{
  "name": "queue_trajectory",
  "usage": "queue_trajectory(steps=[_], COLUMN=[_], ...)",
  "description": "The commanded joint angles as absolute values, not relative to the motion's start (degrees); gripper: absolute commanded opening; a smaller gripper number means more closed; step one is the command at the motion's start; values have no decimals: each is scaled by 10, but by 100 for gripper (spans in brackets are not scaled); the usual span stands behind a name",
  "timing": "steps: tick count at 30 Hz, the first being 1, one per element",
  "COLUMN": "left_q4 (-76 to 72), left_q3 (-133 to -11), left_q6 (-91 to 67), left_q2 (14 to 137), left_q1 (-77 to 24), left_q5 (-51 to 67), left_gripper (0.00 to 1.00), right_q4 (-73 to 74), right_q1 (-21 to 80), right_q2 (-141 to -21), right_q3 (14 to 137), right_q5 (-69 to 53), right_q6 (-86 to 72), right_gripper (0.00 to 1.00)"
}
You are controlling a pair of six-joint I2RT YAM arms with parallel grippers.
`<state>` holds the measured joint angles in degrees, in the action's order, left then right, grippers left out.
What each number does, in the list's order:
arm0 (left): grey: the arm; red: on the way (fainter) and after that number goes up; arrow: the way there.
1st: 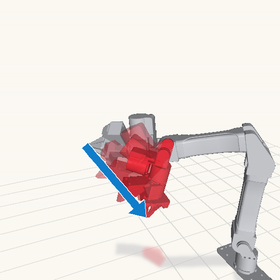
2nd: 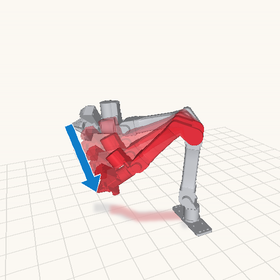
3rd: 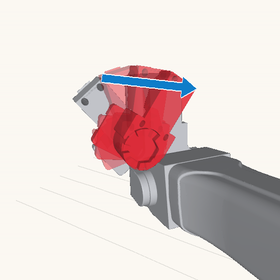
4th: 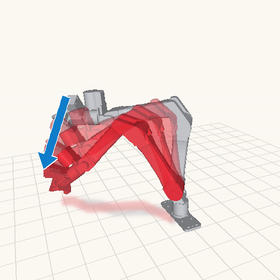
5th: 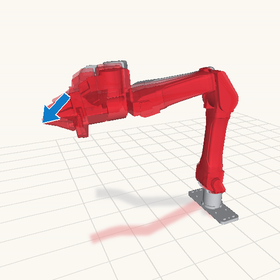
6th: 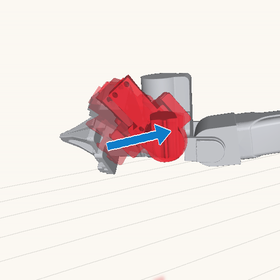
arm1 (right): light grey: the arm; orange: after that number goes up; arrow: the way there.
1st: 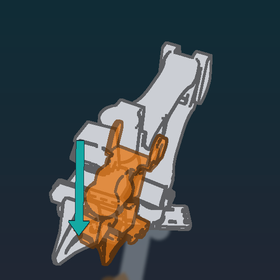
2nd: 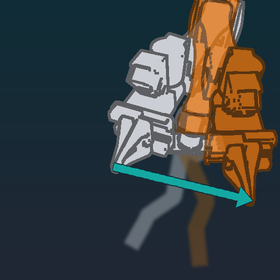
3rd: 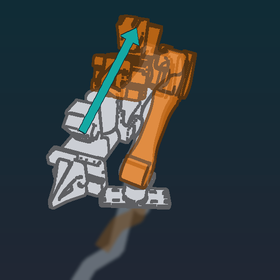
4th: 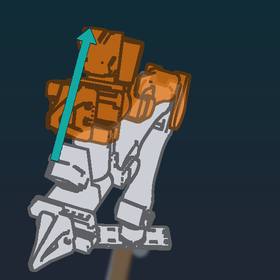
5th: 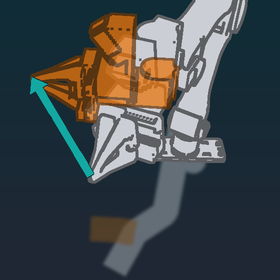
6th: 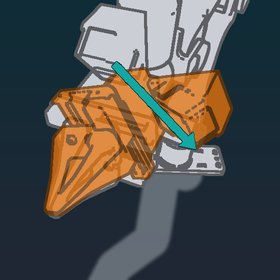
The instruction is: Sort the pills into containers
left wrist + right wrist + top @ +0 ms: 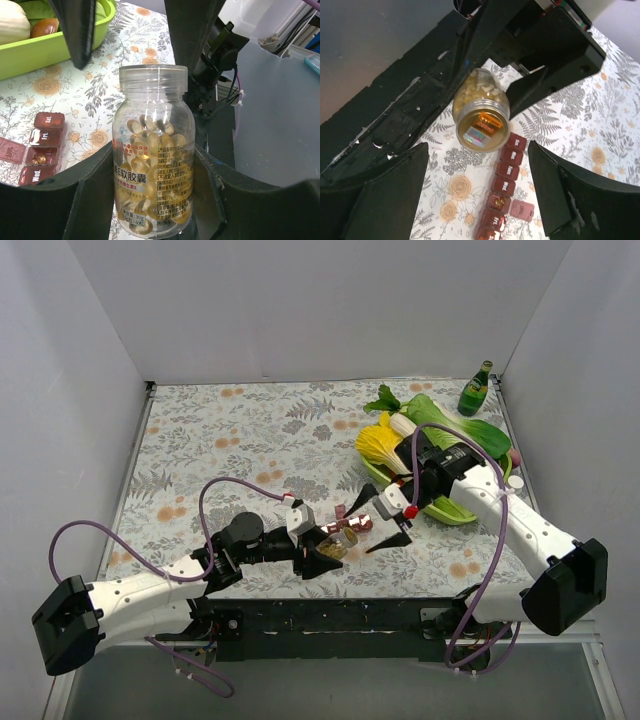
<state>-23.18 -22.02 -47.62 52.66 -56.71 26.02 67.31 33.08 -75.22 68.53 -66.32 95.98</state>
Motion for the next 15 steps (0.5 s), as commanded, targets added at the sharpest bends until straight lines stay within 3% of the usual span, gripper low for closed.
queue_trajectory(steps=[1,11,15], left_q4=[-258,-264,-252], left_q3=[-220,-230,-236], left_q6=[-486,-492,-487], left_q2=[525,540,541], left_q1=[-565,-565,-565], left_q5=[277,265,241], left_gripper=[0,0,0], right_q4=[682,577,488], right_q1=[350,381,388], right_q2=[-737,-724,-719], right_q3=[673,652,636], right_q5=[-696,-680,-656], right_q6=[982,827,671], right_gripper=[85,66,55])
